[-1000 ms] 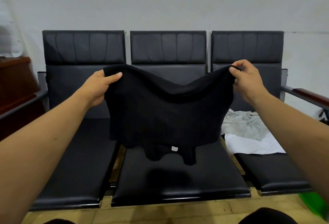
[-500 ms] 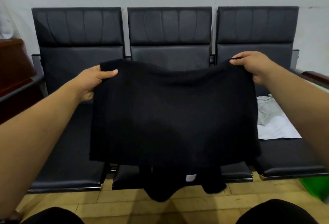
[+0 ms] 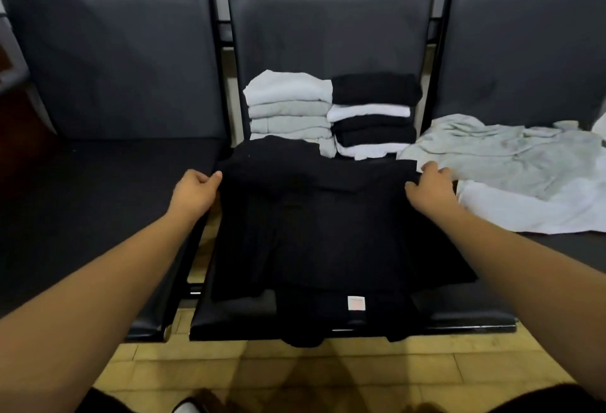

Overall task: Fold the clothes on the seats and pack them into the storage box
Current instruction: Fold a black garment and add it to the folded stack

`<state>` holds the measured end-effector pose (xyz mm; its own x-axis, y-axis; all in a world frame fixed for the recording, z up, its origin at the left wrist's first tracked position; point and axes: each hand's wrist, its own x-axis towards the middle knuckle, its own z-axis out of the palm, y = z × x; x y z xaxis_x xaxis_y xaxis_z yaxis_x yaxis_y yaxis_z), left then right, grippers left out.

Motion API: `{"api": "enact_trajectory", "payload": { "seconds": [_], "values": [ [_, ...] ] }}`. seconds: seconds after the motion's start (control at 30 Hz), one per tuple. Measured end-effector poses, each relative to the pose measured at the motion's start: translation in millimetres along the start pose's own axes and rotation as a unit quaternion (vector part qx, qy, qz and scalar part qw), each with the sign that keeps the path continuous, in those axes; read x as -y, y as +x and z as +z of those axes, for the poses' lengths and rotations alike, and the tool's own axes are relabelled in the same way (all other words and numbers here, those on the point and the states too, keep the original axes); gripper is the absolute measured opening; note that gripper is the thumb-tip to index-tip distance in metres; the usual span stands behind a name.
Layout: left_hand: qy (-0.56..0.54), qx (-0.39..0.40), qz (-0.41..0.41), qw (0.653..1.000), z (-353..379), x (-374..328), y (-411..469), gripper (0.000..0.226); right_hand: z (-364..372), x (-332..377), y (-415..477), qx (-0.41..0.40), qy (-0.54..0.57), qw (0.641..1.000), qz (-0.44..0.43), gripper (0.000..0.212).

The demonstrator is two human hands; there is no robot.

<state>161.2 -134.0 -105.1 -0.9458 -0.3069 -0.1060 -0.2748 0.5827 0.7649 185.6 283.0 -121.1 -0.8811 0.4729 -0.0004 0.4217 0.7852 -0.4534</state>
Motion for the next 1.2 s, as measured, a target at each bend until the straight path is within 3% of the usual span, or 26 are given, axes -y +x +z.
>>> {"api": "enact_trajectory", "payload": {
  "seconds": [0.07,0.13,0.2,0.27,0.33,0.4,0.47,0.57,0.67,0.73,0.97,1.07,1.2],
  "values": [
    [0.070,-0.052,0.106,0.990,2,-3,-17,0.026,4,4,-20,-0.052,-0.051,0.996,-0.058,0.036],
    [0.099,0.032,0.258,0.961,9,-14,-49,0.016,2,9,-47,-0.049,-0.061,0.981,-0.177,0.022],
    [0.148,0.217,0.378,0.888,17,-23,-89,0.016,-8,18,-79,0.060,-0.058,0.947,-0.309,0.013],
    [0.215,0.370,0.430,0.795,25,-22,-125,0.037,-17,22,-116,0.185,-0.085,0.898,-0.390,0.025],
    [0.296,0.417,0.463,0.724,31,-7,-150,0.066,-20,25,-154,0.266,-0.138,0.852,-0.429,0.034],
    [0.364,0.378,0.493,0.694,35,8,-161,0.075,-19,21,-176,0.315,-0.208,0.814,-0.443,0.040],
    [0.375,0.336,0.507,0.700,34,16,-168,0.071,-18,12,-183,0.312,-0.252,0.804,-0.438,0.050],
    [0.348,0.299,0.528,0.714,33,25,-174,0.049,-17,-2,-187,0.263,-0.273,0.819,-0.430,0.062],
    [0.310,0.266,0.549,0.730,34,32,-179,0.025,-18,-10,-189,0.256,-0.233,0.844,-0.409,0.051],
    [0.294,0.260,0.544,0.742,34,32,-180,0.022,-22,-11,-186,0.271,-0.208,0.857,-0.386,0.042],
    [0.194,0.329,0.387,0.840,27,11,-183,0.016,-31,-13,-176,0.285,-0.192,0.877,-0.336,0.028],
    [0.199,0.359,0.360,0.838,21,-1,-178,0.011,-35,-9,-172,0.302,-0.209,0.861,-0.352,0.031],
    [0.160,0.469,0.310,0.811,8,-14,-174,0.012,-55,4,-171,0.408,-0.178,0.825,-0.348,0.007]
  ]
}}
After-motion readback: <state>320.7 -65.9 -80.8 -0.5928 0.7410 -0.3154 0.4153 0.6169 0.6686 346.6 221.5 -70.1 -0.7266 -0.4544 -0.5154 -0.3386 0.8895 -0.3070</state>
